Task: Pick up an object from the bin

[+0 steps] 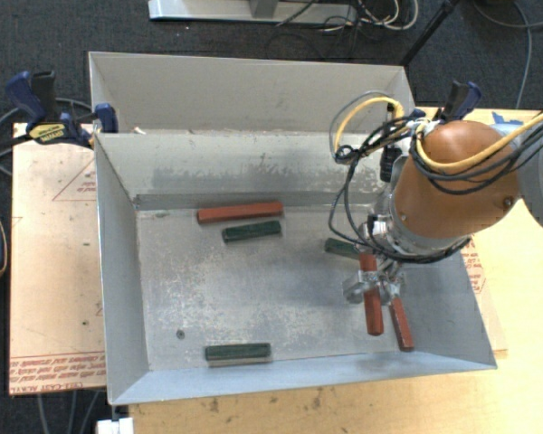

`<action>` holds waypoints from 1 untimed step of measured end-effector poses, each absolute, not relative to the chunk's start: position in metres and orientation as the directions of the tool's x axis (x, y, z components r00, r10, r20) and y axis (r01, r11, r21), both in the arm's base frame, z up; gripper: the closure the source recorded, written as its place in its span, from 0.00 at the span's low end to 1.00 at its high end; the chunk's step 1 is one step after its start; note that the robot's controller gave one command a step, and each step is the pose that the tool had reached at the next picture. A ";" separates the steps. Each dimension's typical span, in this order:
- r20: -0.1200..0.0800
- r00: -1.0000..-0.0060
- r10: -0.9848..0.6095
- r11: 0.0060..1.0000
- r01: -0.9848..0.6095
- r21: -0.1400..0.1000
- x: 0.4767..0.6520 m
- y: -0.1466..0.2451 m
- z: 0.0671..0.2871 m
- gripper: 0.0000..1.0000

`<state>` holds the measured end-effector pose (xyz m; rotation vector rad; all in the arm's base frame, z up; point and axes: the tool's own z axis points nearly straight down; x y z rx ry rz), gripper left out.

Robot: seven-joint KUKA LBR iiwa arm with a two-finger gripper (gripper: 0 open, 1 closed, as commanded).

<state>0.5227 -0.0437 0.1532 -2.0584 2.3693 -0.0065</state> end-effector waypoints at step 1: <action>-0.002 -0.125 -0.992 0.125 -0.992 -0.008 0.514 -0.040 0.226 1.00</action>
Offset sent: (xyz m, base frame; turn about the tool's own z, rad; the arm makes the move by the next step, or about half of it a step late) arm -0.0102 0.0034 0.0688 -0.0198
